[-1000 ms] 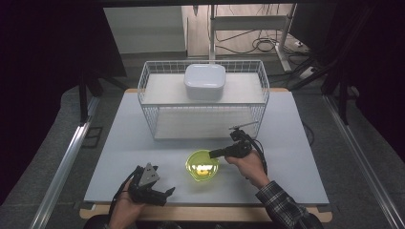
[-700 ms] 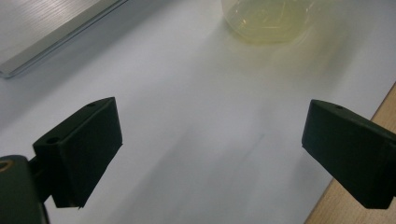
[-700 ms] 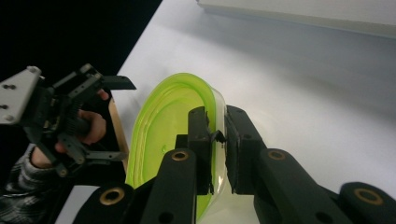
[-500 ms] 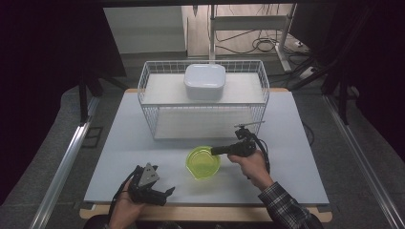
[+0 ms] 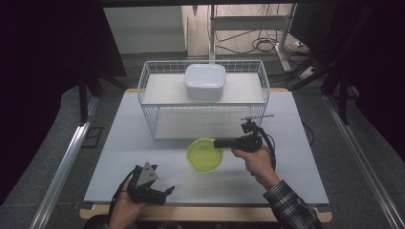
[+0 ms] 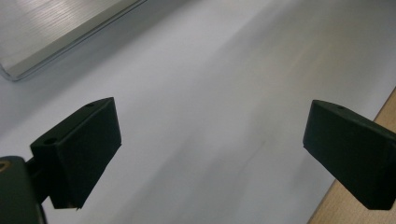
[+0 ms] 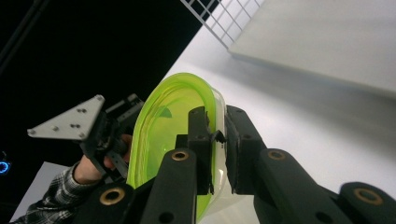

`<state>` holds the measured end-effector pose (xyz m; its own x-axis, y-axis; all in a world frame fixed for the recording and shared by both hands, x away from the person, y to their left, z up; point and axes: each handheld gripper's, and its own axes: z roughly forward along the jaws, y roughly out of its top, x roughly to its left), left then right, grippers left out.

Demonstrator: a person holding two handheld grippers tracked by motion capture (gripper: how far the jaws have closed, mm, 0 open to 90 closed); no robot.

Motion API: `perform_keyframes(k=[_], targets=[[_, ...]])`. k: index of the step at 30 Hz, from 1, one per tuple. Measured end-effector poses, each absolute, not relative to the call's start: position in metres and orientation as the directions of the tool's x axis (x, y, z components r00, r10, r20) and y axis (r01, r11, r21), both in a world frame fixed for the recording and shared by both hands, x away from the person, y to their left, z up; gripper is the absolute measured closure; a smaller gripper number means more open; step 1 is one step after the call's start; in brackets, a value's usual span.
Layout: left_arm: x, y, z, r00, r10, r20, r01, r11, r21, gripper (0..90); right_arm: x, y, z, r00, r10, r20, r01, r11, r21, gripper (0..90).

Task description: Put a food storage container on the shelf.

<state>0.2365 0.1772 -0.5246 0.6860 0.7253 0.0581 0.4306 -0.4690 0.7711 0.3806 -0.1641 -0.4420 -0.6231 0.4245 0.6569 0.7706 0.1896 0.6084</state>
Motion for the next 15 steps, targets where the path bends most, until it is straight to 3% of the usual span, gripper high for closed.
perform_keyframes(k=[15], targets=[[0.237,0.177,-0.525,0.687,0.724,0.057,0.431,-0.470,0.770,3.5,0.387,-0.174,-0.393,-0.659,0.411,0.630,0.729,0.144,0.669,82.0]])
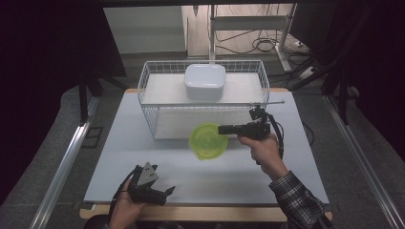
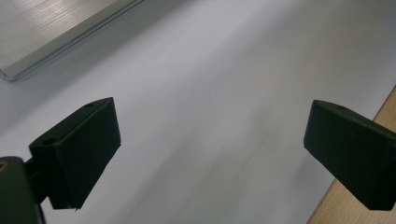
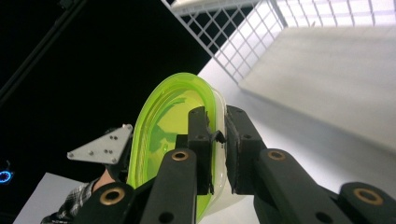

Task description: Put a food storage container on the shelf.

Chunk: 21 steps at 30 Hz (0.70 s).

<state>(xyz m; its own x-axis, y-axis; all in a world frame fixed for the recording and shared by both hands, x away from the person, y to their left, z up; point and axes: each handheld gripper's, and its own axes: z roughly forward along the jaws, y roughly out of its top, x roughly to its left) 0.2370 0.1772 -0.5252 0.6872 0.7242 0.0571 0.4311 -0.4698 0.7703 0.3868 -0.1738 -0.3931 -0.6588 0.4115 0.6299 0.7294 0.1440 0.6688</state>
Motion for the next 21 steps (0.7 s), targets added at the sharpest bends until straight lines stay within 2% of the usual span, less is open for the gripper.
perform_keyframes(k=[8,21], targets=[[0.238,0.180,-0.524,0.680,0.733,0.031,0.434,-0.436,0.788,2.2,0.395,-0.178,-0.366,-0.666,0.414,0.620,0.713,0.108,0.693,82.0],[0.238,0.179,-0.526,0.688,0.725,0.037,0.437,-0.453,0.777,2.0,0.409,-0.184,-0.321,-0.672,0.430,0.603,0.682,0.040,0.731,82.0]])
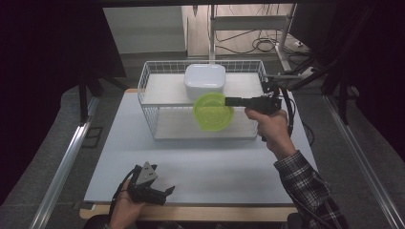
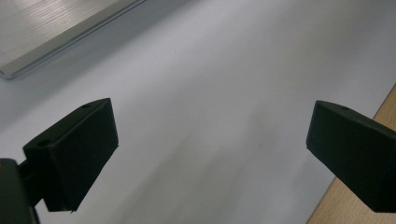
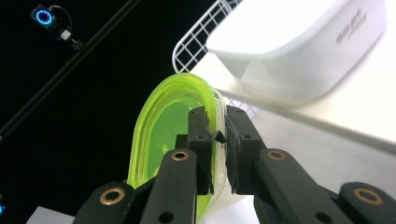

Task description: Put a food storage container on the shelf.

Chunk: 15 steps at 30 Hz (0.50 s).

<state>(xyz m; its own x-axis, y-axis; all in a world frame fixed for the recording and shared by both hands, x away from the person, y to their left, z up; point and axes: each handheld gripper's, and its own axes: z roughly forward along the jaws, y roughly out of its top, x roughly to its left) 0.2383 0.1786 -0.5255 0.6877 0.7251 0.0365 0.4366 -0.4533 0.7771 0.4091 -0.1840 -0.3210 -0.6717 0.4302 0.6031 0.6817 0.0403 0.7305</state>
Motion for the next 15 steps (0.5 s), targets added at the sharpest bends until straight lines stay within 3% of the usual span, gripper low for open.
perform_keyframes(k=[15], targets=[[0.238,0.177,-0.526,0.694,0.720,0.035,0.439,-0.460,0.771,2.0,0.428,-0.166,-0.274,-0.662,0.469,0.585,0.658,-0.012,0.753,82.0]])
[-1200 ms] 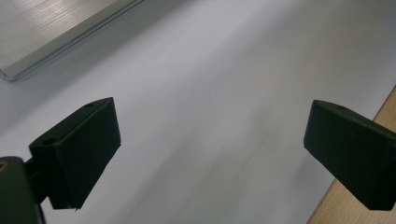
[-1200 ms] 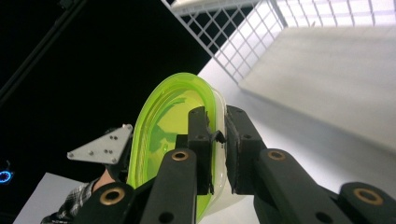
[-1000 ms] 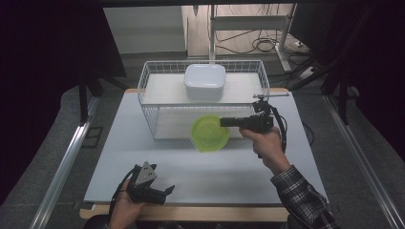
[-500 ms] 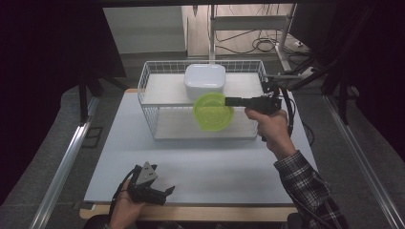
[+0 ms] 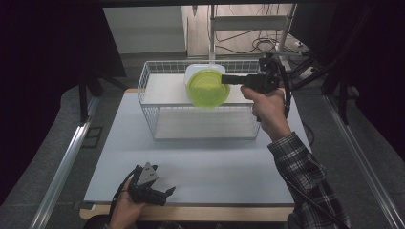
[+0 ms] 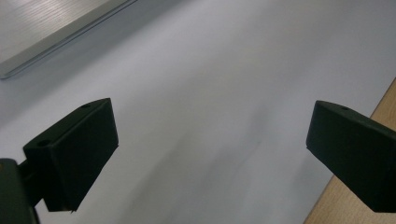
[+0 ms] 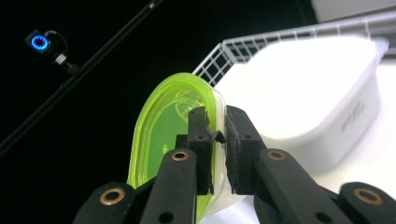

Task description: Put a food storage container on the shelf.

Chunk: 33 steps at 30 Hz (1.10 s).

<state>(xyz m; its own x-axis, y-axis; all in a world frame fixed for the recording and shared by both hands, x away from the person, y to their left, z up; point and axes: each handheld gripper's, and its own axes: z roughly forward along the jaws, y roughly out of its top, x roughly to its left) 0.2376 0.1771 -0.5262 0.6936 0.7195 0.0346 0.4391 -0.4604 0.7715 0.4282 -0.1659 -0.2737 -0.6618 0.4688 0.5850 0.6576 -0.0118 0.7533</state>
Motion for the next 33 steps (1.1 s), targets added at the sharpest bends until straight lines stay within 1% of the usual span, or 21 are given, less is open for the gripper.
perform_keyframes(k=[5,13,23,33], targets=[[0.237,0.178,-0.526,0.694,0.719,0.030,0.440,-0.457,0.773,2.0,0.438,-0.158,-0.257,-0.643,0.499,0.581,0.649,-0.049,0.759,82.0],[0.237,0.177,-0.526,0.700,0.713,0.034,0.437,-0.465,0.770,2.0,0.452,-0.150,-0.248,-0.594,0.545,0.592,0.644,-0.120,0.756,82.0],[0.237,0.177,-0.526,0.702,0.711,0.036,0.438,-0.471,0.766,2.0,0.468,-0.139,-0.249,-0.522,0.608,0.598,0.647,-0.175,0.742,81.9],[0.237,0.176,-0.527,0.705,0.708,0.038,0.437,-0.476,0.763,2.0,0.477,-0.132,-0.258,-0.479,0.629,0.613,0.653,-0.211,0.727,81.8]])
